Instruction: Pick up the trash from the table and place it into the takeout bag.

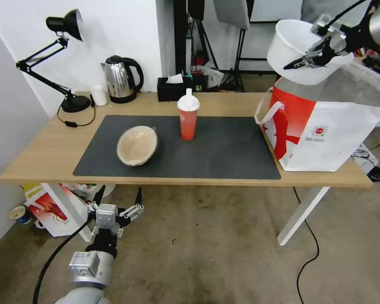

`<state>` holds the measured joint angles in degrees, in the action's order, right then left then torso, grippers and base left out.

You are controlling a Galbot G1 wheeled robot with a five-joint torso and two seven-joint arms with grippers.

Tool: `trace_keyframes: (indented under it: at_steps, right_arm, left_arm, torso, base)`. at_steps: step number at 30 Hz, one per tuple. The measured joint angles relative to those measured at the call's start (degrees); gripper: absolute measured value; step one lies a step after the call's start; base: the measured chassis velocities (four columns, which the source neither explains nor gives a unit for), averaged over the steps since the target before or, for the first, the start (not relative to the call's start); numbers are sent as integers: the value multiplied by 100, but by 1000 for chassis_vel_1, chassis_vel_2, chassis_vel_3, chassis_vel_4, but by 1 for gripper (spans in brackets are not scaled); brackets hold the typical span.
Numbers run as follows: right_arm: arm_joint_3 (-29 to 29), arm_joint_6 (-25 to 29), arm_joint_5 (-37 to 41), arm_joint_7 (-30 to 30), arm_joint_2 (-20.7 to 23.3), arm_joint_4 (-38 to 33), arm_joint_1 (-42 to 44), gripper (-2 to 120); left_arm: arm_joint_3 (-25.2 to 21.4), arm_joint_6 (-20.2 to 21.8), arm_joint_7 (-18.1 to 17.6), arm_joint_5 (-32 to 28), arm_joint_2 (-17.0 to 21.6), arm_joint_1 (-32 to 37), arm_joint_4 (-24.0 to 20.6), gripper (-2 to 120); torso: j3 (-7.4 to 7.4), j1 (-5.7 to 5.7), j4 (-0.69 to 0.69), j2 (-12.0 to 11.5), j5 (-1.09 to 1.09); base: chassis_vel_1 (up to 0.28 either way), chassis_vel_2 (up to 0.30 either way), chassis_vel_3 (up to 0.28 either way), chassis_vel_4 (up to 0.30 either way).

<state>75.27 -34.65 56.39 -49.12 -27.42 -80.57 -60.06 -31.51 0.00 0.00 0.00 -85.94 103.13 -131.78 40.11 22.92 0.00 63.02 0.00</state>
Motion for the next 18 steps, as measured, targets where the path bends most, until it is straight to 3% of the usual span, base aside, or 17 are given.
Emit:
trace_keyframes:
  at_steps: [18]
  right_arm:
    - [-382,178,-487,-265,137,256,540,0]
  left_arm:
    - [0,0,0,0,0,0,0,100]
  torso:
    - [0,0,0,0,0]
  base:
    - [0,0,0,0]
